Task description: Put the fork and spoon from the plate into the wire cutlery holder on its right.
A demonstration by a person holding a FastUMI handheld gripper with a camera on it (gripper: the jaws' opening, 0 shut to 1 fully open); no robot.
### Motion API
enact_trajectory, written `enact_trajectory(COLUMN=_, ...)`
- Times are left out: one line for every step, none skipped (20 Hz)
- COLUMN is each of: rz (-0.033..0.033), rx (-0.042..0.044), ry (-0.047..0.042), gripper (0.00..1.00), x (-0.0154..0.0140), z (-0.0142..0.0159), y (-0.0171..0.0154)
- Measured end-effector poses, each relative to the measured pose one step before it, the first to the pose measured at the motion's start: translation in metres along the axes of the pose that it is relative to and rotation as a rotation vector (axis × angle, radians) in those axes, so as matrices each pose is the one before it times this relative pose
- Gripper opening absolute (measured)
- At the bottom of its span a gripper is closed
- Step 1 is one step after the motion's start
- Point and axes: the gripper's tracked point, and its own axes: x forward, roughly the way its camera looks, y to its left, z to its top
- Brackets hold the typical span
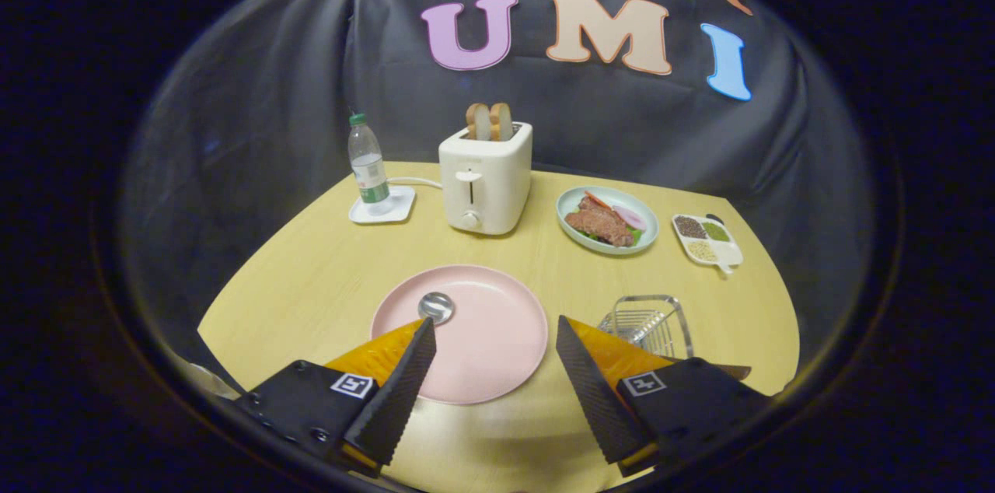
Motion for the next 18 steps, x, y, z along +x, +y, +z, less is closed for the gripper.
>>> enact_trajectory(rz=0.00219, rx=0.00732, ry=-0.00469, gripper=0.99, x=0.00525, z=-0.00336, y=0.00776)
enact_trajectory(rz=0.00387, rx=0.00757, ry=0.00289, gripper=0.99, x=0.00529, z=-0.00451, y=0.00678)
enact_trajectory(rz=0.00072, rx=0.007, ry=-0.00234, gripper=0.99, x=0.00518, z=-0.0043, y=0.00528)
enact_trajectory(rz=-0.00081, rx=0.00339, ry=0.00378, gripper=0.99, x=0.00432, z=-0.00504, y=0.00427)
enact_trajectory(rz=0.00169, rx=0.00012, ry=0.00852, gripper=0.99, x=0.00507, z=-0.00553, y=0.00468)
enact_trajectory(rz=0.00087, rx=0.00045, ry=0.00812, gripper=0.99, x=0.00498, z=-0.00459, y=0.00372)
enact_trajectory(rz=0.00185, rx=0.0036, ry=0.00266, gripper=0.99, x=0.00627, z=-0.00313, y=0.0039)
enact_trajectory(rz=0.00187, rx=0.00049, ry=0.0053, gripper=0.99, x=0.00497, z=-0.00253, y=0.00308)
enact_trajectory(rz=-0.00526, rx=-0.00108, ry=-0.00029, gripper=0.99, x=0.00431, z=-0.00204, y=0.00127)
enact_trajectory(rz=0.00147, rx=0.00065, ry=0.00798, gripper=0.99, x=0.00383, z=-0.00301, y=0.00293)
enact_trajectory(rz=0.00515, rx=-0.00087, ry=0.01068, gripper=0.99, x=0.00394, z=-0.00404, y=0.00378)
enact_trajectory(rz=0.00311, rx=-0.00601, ry=0.00913, gripper=0.99, x=0.00285, z=-0.0033, y=0.00249)
enact_trajectory(rz=0.00365, rx=-0.01148, ry=0.01303, gripper=0.99, x=0.00419, z=-0.00404, y=0.00287)
enact_trajectory(rz=0.0064, rx=-0.01124, ry=0.01368, gripper=0.99, x=0.00228, z=-0.00385, y=0.00346)
enact_trajectory(rz=0.00501, rx=-0.01099, ry=0.01166, gripper=0.99, x=0.00319, z=-0.00448, y=0.00241)
enact_trajectory(rz=0.00568, rx=-0.01163, ry=0.01345, gripper=0.99, x=0.00246, z=-0.00364, y=0.00273)
enact_trajectory(rz=-0.0007, rx=-0.01243, ry=0.01364, gripper=0.93, x=0.00209, z=-0.00391, y=0.00157)
enact_trajectory(rz=0.00002, rx=-0.00946, ry=0.00912, gripper=0.87, x=0.00185, z=-0.00264, y=0.00126)
